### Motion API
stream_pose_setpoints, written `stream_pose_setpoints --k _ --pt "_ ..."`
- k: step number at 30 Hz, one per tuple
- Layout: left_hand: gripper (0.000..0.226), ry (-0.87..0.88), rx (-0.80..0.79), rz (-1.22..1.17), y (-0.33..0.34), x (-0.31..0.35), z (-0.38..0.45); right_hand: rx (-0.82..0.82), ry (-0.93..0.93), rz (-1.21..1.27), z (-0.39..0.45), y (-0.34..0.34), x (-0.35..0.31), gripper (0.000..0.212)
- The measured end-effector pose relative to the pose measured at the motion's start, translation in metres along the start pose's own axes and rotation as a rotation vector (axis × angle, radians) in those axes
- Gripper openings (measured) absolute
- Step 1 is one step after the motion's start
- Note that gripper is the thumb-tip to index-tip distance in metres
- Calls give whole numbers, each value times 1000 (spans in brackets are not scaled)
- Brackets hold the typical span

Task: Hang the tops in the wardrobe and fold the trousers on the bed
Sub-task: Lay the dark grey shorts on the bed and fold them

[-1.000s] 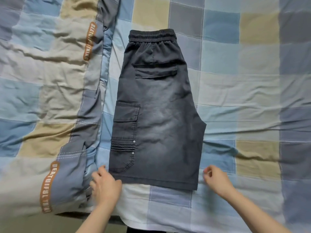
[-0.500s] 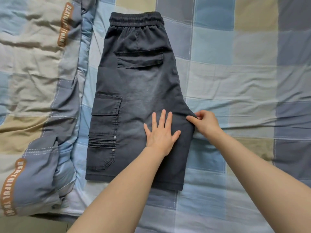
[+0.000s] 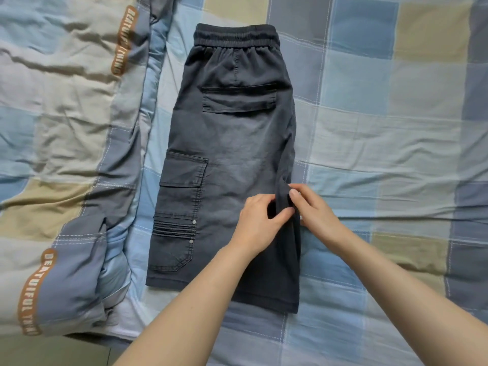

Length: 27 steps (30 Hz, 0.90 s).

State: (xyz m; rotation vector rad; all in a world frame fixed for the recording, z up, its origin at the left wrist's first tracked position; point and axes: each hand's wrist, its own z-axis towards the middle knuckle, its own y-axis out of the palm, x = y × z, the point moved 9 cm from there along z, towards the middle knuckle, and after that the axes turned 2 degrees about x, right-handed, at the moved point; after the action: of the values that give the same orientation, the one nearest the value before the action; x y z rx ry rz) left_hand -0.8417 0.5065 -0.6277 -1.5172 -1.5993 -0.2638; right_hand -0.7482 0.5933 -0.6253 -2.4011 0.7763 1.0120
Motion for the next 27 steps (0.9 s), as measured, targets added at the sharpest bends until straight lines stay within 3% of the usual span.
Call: stream_pose_setpoints --k 2,5,8,10,12,14,16,18,20,23,27 --pt "42 -129 24 -226 -12 -19 -7 -74 -65 -55 -2 17 -11 24" --pt "57 -345 41 -443 -26 -57 -13 -161 -59 -103 -2 43 -9 29" --pt "35 -440 47 -531 -37 -79 -15 -253 -43 -156 -3 65 0 25" --pt "17 -476 88 -549 -46 -87 -14 -312 -135 -414 -4 72 3 29" --pt "13 -433 112 -428 -61 -91 -9 -414 -290 -774 -8 81 3 45" --pt "16 -202 108 -53 -85 -85 0 -514 -592 -1139 -18 95 -1 62" --pt "27 226 105 419 -106 -62 3 -543 -871 -1412 -28 99 -3 68" --pt "40 686 65 757 -121 -46 -7 -577 -1002 -1506 -34 94 -6 62" --pt "48 984 -42 1024 -141 -56 -18 -545 -1119 -1501 -38 85 -13 59" --pt "63 1131 -209 1327 -178 -92 -25 -429 -1175 -1459 -38 62 -25 48" --pt "69 1147 -316 1487 -193 -117 -19 -422 -1153 -1462 -34 30 -6 49"
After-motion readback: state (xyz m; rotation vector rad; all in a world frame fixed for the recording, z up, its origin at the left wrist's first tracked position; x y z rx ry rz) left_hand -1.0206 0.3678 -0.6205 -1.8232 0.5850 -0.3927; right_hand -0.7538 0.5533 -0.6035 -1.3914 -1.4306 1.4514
